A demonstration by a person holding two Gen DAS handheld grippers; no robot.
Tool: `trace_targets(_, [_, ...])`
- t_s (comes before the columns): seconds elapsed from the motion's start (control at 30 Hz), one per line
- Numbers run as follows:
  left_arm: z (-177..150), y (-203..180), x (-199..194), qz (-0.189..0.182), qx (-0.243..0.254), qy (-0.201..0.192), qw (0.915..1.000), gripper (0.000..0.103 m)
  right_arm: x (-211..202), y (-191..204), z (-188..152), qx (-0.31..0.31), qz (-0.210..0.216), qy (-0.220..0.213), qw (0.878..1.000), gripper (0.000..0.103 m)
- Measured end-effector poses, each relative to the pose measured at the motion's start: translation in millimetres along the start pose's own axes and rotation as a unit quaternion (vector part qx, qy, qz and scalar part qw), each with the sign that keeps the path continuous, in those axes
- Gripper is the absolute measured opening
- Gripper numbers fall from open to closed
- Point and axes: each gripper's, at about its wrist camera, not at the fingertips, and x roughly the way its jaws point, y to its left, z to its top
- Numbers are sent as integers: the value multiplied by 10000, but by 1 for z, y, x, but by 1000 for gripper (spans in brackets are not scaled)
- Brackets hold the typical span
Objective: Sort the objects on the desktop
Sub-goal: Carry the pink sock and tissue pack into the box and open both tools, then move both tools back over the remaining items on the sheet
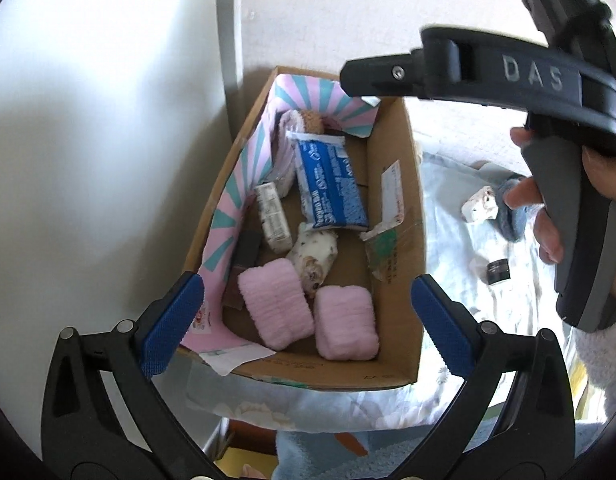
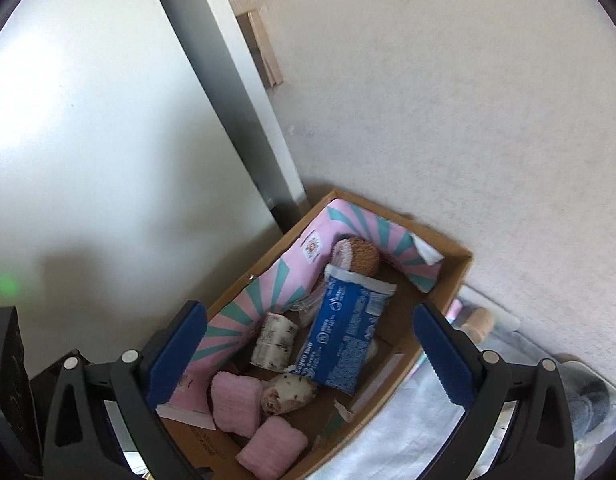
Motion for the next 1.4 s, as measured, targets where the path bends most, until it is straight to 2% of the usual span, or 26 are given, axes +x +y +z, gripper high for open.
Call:
trace_targets(0.1, [4, -3, -3, 38, 73, -61, 9999, 103, -12, -2, 0, -8, -136, 87, 9999, 103])
trace_targets(0.3, [16, -15, -14, 39, 291, -227, 9993, 103, -47, -13, -2, 38, -451, -107, 9989, 103])
trace_targets(0.47, [26, -28, -22, -127, 325, -434, 9984, 103, -75, -31, -11, 320, -694, -284, 9967, 103])
trace_targets(0.67, [33, -60, -24, -196, 806, -547, 9951, 103, -115, -73, -31, 831, -1000, -461, 9904, 103])
trace_targets(0.87, [38, -98, -17, -504, 1265, -571, 9890, 103, -157, -131, -59, 1390, -1540, -627, 9762, 103])
trace_targets(1.03, [45, -136, -3, -773, 1582, -464, 9833, 102, -188, -178, -88, 1959, -1868, -731, 9599, 103])
trace_targets(1.2, [49, -169, 17, -1085, 1841, -216, 9767, 98, -210, -218, -117, 2421, -2235, -759, 9411, 103])
trace_targets(1.33, [52, -191, 40, -1141, 2081, -34, 9714, 98, -216, -245, -143, 2883, -2344, -688, 9259, 103])
trace_targets(1.4, [53, -202, 53, -1143, 2190, 2, 9690, 97, -212, -258, -157, 3278, -2388, -656, 9117, 103])
